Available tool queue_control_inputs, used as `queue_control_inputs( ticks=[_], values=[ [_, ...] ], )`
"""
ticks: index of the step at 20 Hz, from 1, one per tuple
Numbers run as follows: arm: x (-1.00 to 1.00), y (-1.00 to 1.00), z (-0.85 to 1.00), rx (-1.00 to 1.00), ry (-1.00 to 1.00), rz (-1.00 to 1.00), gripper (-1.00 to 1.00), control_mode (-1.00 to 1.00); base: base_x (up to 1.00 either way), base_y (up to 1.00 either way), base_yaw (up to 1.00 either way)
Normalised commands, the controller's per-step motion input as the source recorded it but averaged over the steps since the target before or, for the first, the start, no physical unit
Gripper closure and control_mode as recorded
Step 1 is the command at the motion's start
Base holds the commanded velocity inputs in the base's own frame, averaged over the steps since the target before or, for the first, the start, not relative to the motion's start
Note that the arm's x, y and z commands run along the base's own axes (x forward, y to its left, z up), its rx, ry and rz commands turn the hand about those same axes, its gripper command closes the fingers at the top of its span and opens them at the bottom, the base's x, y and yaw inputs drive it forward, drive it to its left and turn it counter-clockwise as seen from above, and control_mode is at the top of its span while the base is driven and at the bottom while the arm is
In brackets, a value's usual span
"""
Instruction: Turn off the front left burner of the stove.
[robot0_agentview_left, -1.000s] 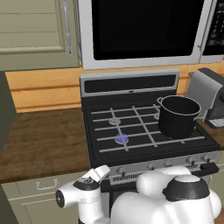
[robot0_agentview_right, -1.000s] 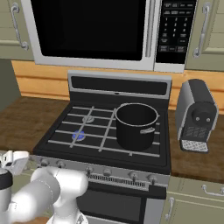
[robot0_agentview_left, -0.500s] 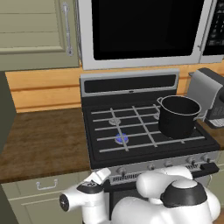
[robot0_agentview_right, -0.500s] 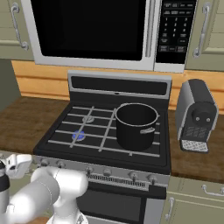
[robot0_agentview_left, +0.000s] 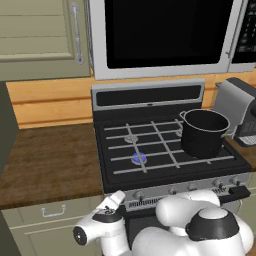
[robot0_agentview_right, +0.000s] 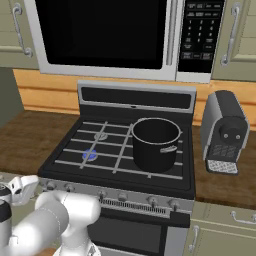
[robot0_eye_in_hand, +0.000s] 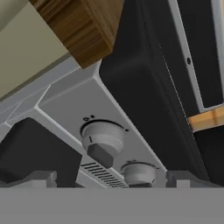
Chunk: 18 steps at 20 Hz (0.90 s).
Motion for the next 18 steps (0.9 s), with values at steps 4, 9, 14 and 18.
queue_control_inputs(
  ticks=[4,9,14,18],
  values=[
    [0.06,-0.06,0.00,0.00,0.00,0.04,-1.00,-1.00,0.00,0.00,0.00],
    [0.00,-0.02,0.00,0.00,0.00,0.00,-1.00,-1.00,0.00,0.00,0.00],
    [0.04,0.00,0.00,0.00,0.01,0.00,-1.00,-1.00,0.00,0.00,0.00],
    [0.14,-0.02,-0.01,0.00,0.00,0.00,-1.00,-1.00,0.00,0.00,0.00]
  ],
)
